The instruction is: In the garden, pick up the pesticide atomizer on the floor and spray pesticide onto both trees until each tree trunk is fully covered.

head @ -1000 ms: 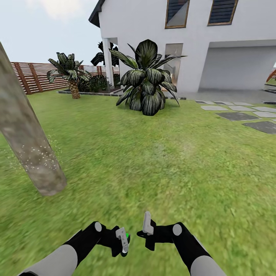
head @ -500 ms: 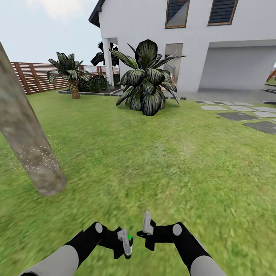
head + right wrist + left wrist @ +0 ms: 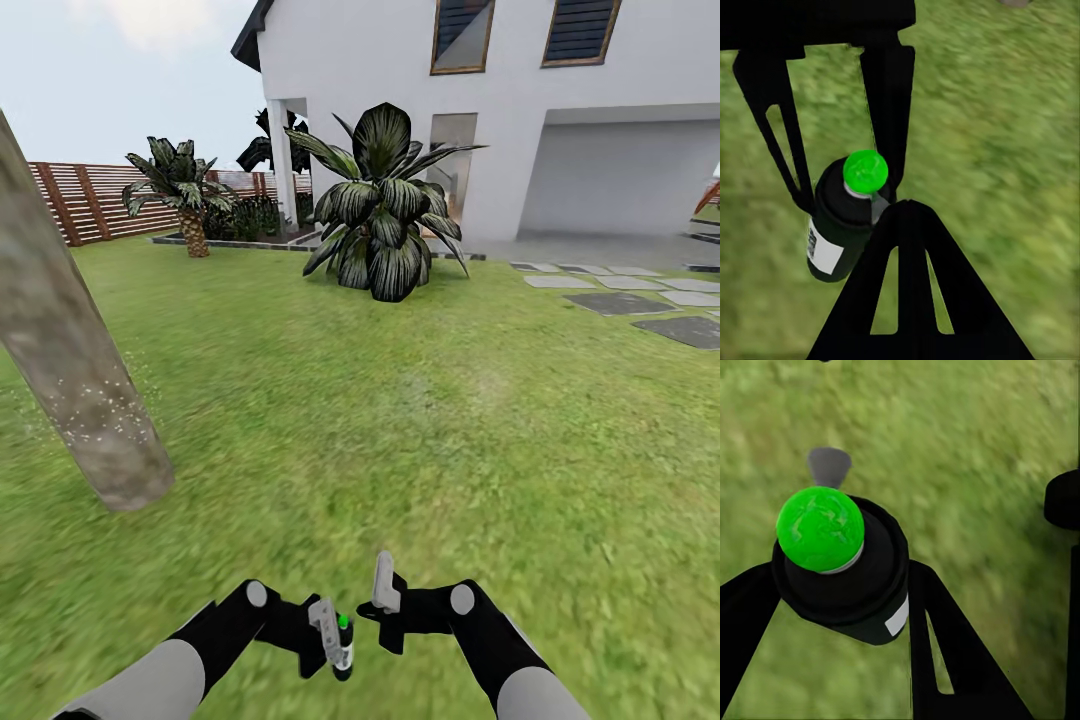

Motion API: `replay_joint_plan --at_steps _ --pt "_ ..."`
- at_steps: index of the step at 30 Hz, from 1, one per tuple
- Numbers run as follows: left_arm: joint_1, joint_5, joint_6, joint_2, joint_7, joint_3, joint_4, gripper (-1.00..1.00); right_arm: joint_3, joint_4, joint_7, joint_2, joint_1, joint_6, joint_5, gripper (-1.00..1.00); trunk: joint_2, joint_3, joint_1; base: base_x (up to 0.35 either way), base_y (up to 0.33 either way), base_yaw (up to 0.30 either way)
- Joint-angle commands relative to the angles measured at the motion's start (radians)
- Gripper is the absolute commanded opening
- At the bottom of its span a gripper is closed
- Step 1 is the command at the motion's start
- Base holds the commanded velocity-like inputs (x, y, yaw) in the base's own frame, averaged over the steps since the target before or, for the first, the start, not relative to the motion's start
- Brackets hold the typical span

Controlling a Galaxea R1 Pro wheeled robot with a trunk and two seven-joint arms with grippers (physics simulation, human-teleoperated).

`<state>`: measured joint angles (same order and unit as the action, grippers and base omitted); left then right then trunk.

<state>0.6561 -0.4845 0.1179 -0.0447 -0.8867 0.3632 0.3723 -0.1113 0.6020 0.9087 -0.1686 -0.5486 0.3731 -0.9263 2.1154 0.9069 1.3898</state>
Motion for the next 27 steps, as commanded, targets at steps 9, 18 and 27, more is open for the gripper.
replay_joint_plan --at_steps 9,18,27 --pt "0.000 0.015 0.011 -0.001 0.006 -0.001 0.000 -1.00 -0.008 0.001 0.006 -0.003 -0.001 0.005 -0.007 -1.00 0.000 0.001 0.000 0.000 0.000 0.000" --pt "0.000 0.018 0.011 -0.003 0.008 0.000 0.000 -1.00 -0.008 0.001 0.005 -0.002 -0.001 0.005 -0.006 -1.00 0.000 0.001 0.000 0.000 0.000 0.000" --pt "0.000 0.020 0.016 -0.016 0.009 0.000 0.000 -1.00 -0.008 0.001 0.005 -0.003 -0.001 0.005 -0.007 -1.00 0.000 0.001 0.000 0.000 0.000 0.000"
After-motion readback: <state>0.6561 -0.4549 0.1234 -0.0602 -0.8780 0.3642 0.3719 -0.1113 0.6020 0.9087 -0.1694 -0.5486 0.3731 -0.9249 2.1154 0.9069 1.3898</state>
